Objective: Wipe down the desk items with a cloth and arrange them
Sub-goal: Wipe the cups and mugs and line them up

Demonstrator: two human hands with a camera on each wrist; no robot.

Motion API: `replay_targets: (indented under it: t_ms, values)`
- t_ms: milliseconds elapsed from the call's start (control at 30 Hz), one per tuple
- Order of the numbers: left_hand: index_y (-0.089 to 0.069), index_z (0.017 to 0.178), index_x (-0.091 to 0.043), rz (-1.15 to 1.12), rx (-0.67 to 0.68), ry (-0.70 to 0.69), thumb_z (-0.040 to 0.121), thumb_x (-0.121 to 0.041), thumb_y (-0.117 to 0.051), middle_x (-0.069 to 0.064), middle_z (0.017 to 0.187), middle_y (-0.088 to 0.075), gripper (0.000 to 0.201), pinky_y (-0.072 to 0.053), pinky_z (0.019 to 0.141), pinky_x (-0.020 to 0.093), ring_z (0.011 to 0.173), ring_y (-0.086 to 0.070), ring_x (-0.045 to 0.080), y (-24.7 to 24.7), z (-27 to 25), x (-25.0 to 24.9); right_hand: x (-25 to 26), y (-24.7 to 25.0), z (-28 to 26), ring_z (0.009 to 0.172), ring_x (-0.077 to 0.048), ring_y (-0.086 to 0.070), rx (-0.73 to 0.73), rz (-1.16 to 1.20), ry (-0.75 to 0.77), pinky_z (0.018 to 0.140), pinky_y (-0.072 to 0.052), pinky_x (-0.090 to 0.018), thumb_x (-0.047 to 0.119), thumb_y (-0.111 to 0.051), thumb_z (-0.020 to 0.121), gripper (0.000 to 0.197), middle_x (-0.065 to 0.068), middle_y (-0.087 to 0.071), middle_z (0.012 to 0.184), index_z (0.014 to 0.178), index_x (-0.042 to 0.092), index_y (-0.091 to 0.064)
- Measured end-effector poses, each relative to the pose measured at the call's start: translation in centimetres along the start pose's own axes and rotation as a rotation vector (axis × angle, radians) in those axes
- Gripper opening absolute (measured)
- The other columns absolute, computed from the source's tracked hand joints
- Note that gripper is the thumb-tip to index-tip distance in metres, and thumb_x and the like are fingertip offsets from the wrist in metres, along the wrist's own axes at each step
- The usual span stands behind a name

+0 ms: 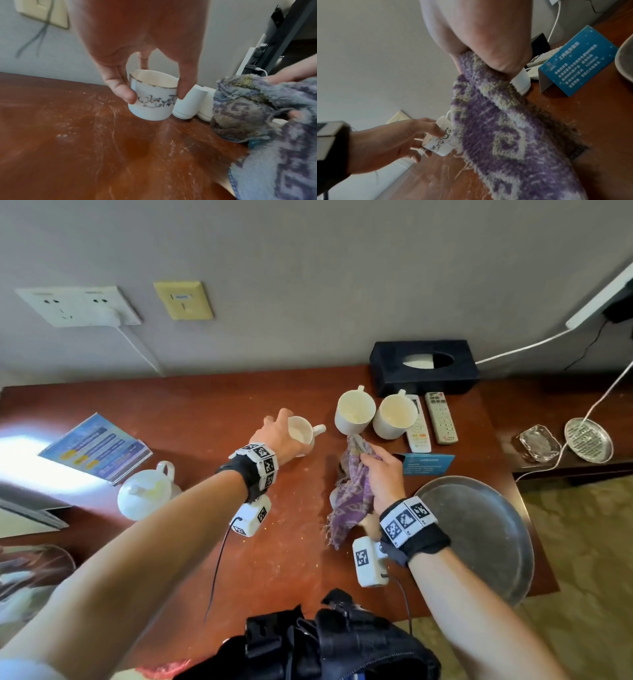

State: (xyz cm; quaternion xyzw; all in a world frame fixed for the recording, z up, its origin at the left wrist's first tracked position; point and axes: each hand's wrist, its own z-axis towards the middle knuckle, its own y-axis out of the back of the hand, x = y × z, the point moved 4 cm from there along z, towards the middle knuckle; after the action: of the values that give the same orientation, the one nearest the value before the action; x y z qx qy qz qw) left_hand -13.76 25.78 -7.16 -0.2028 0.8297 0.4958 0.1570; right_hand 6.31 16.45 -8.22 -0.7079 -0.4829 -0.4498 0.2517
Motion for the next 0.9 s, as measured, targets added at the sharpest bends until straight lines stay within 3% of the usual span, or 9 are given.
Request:
replay_targets:
  t_ms: [200,467,633,900]
  values:
    - [-0.033,0.147,-0.031,0.051,0.062,0.043,0.079,-0.04,-0.076,0.01,0.136,-0.04,0.081,-0.047,0.076,0.039,0.102,-0.059,0.037,-0.9,3.5,-0.9,0.0,1.0,2.4,0.103,-0.017,-0.068,0.044,-0.047,-0.007,0.097,-0.052,-0.034,0.004,-0.055,0.095,0.029,0.006,-0.073,0.1,0.099,0.028,-0.07]
    - [-0.029,0.151,-0.031,0.071,0.075,0.049,0.083,-0.038,-0.075,0.01,0.144,-0.036,0.082,-0.046,0.075,0.038,0.107,-0.058,0.037,-2.5,5.6,-1.7,-0.2,2.0,5.1,0.105,-0.02,-0.067,0.065,-0.139,-0.018,0.101,-0.052,-0.04,0.005,-0.056,0.095,0.028,-0.003,-0.072,0.109,0.116,0.017,-0.07]
    - [-0.025,0.154,-0.031,0.112,0.096,0.038,0.083,-0.038,-0.075,0.011,0.146,-0.034,0.087,-0.054,0.086,0.042,0.111,-0.058,0.038,-3.0,6.2,-2.0,-0.1,2.1,5.4,0.105,-0.018,-0.067,0.11,-0.167,-0.031,0.098,-0.053,-0.035,0.006,-0.054,0.097,0.028,-0.003,-0.071,0.11,0.119,0.017,-0.068]
    - [-0.012,0.158,-0.03,0.072,0.108,0.072,0.082,-0.036,-0.078,0.011,0.154,-0.024,0.101,-0.052,0.096,0.049,0.126,-0.051,0.038,-3.4,5.8,-1.8,0.0,2.2,5.2,0.096,-0.009,-0.066,0.105,-0.154,-0.039,0.086,-0.051,-0.023,0.006,-0.052,0.099,0.028,0.003,-0.069,0.105,0.12,0.018,-0.066]
